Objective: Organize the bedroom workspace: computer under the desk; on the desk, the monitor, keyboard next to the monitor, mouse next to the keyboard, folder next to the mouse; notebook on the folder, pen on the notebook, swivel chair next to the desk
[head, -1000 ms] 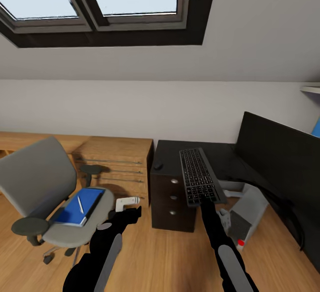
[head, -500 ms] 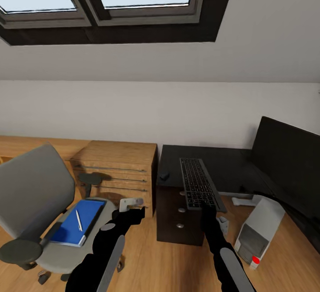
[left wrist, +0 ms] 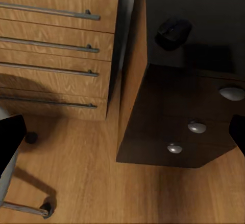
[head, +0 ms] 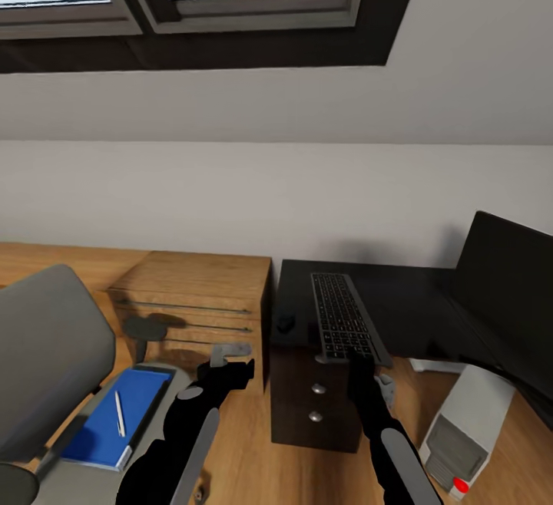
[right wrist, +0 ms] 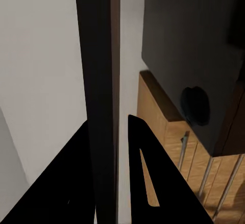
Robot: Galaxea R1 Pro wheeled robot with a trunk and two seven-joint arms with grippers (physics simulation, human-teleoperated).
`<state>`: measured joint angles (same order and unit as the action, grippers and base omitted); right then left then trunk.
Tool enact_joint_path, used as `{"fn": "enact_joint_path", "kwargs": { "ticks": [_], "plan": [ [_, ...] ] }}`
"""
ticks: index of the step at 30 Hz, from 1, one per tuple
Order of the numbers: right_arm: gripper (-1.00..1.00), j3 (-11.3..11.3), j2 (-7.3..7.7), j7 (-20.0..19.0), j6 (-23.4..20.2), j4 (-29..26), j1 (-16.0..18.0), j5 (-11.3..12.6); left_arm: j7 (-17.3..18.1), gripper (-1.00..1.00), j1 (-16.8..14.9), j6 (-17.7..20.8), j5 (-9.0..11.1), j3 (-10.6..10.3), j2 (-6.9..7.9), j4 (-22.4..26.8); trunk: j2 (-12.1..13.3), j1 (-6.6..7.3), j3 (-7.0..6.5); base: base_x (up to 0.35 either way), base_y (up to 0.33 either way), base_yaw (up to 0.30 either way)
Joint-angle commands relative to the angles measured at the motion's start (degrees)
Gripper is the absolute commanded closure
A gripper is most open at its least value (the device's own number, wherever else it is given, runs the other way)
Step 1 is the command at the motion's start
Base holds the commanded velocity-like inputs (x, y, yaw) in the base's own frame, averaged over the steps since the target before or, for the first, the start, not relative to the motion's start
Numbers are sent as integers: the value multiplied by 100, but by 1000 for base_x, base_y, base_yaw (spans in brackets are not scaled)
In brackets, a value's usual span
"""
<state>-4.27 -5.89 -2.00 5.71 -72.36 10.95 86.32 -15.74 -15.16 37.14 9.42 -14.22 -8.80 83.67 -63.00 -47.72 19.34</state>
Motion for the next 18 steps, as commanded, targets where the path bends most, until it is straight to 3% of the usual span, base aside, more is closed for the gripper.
{"fn": "enact_joint_path", "kwargs": {
  "ticks": [1, 9, 15, 18],
  "plan": [
    [100, -12, 4, -30, 28, -3, 4, 60, -52, -100, -4, 20, 60, -8, 1, 4, -4, -4, 7, 321, 0, 0],
    [100, -12, 8, -30, 41, -8, 4, 62, -52, -100, -4, 22, 60, -10, 1, 1, -4, -4, 7, 308, 0, 0],
    [100, 16, 9, -36, 50, -22, 4, 61, -44, -100, -4, 28, 122, -27, -6, 85, -84, -47, 43, 73, 0, 0],
    [100, 19, 9, -37, 52, -29, 4, 58, -50, -100, -4, 30, 316, -37, -7, 128, -205, -113, 97, 10, 0, 0]
  ]
}}
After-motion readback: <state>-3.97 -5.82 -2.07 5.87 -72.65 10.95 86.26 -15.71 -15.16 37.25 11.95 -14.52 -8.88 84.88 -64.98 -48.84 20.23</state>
